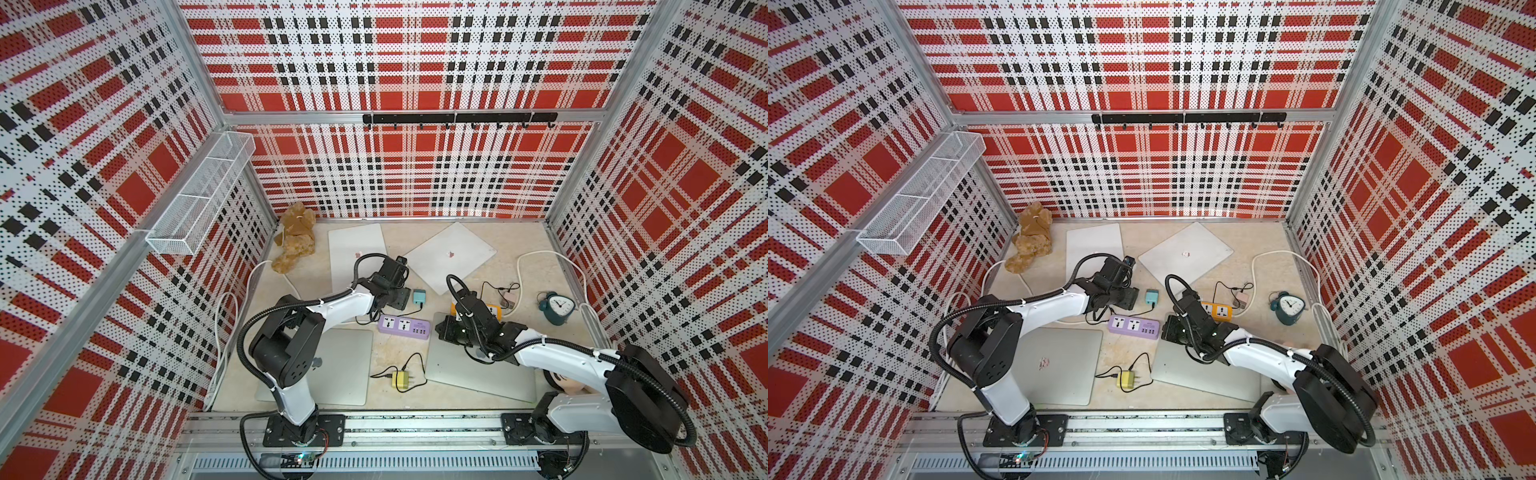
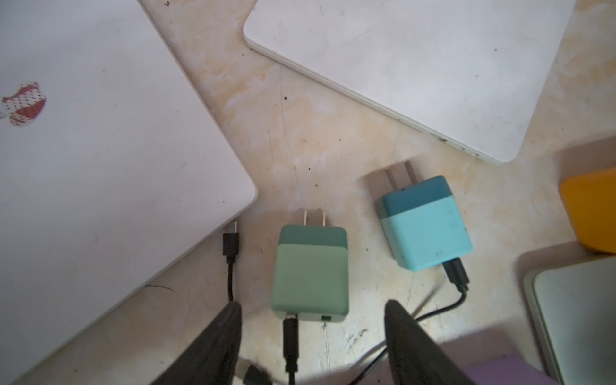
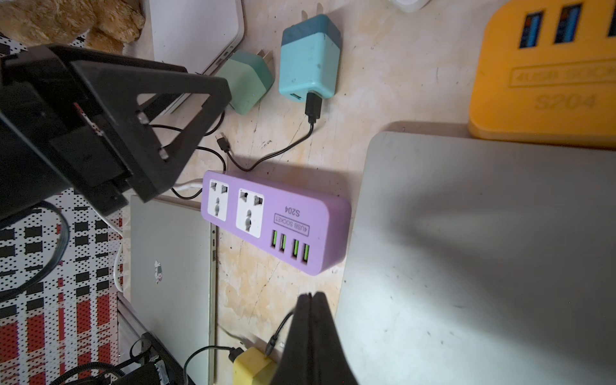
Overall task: Unplug the laptop charger
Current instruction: Place the plug at the center of the board.
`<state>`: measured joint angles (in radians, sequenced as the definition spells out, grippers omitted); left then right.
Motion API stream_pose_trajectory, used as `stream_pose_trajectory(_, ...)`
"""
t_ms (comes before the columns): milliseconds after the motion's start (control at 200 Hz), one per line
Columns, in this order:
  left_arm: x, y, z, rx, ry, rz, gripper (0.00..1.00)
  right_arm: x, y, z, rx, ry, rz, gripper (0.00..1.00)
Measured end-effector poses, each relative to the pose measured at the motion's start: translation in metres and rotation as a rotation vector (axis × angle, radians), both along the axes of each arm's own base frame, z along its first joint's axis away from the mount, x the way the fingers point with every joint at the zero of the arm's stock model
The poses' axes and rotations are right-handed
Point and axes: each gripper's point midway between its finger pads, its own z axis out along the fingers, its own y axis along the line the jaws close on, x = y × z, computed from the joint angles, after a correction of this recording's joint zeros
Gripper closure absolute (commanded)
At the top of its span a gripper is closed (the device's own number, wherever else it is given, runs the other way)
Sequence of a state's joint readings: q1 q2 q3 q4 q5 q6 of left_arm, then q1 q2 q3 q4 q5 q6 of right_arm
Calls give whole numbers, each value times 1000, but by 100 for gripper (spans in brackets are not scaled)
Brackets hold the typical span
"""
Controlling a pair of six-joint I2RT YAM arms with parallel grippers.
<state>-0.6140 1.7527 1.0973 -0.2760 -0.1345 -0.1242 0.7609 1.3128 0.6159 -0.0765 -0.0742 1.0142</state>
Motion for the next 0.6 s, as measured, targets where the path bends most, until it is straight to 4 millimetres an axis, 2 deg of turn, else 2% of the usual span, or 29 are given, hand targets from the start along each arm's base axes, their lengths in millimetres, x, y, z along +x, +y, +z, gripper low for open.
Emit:
stream_pose_trajectory(150,2,-3,12,-26,-19,1,62,0,0,0,0,0,0,100)
stream_pose_trajectory(215,2,-3,13,-34,-15,1,73,0,0,0,0,-1,1,100)
stream_pose_trajectory(326,2,-2,12,-43,-6,2,84,0,0,0,0,-1,1,100)
stream_pose_trajectory(456,1,-2,4,-44,15,5,90,0,0,0,0,0,0,100)
stream_pose_trajectory(601,1,-1,-9,-32,44,9,91,0,0,0,0,-1,1,100)
